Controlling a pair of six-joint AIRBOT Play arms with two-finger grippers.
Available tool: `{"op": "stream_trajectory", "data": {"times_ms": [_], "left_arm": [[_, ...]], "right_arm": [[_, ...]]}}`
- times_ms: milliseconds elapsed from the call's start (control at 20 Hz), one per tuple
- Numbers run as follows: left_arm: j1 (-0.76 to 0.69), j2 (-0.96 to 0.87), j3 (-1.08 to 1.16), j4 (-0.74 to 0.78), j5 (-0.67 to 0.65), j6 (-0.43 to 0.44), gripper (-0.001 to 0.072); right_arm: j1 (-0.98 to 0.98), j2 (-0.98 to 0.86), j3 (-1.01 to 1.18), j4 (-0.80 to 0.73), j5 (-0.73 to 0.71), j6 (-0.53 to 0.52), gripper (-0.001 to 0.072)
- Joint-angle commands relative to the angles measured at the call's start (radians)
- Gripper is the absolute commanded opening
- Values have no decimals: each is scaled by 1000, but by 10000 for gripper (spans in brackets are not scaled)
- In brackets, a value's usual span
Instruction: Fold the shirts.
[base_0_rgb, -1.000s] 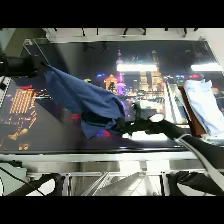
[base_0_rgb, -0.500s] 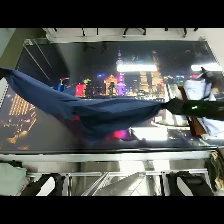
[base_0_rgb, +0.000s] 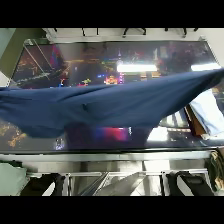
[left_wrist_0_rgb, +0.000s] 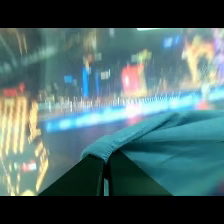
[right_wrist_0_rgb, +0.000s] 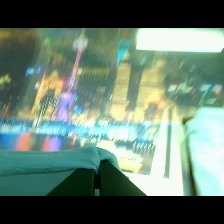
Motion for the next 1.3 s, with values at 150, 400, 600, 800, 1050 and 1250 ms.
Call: {"op": "stream_trajectory", "data": {"times_ms": [150, 400, 600, 800, 1050, 1250], "left_arm": [[-183, -117, 506, 151, -182, -28, 8], [-264, -248, 663, 173, -177, -23, 8], [-297, -225, 282, 357, -120, -22, 8], [-29, -218, -261, 92, 97, 35, 7], [372, -503, -384, -426, 436, 218, 8], [388, -772, -261, -548, 452, 311, 9]], "right_arm": [[-2, -34, 328, -128, 87, -48, 18], [-2, -10, 328, -182, 89, -48, 18], [-2, -93, 238, -183, 139, 11, 19], [-1, -216, -57, -173, -47, 34, 19], [-2, -557, -175, -126, -305, 34, 20], [-1, -781, -175, 94, -413, 34, 20]]}}
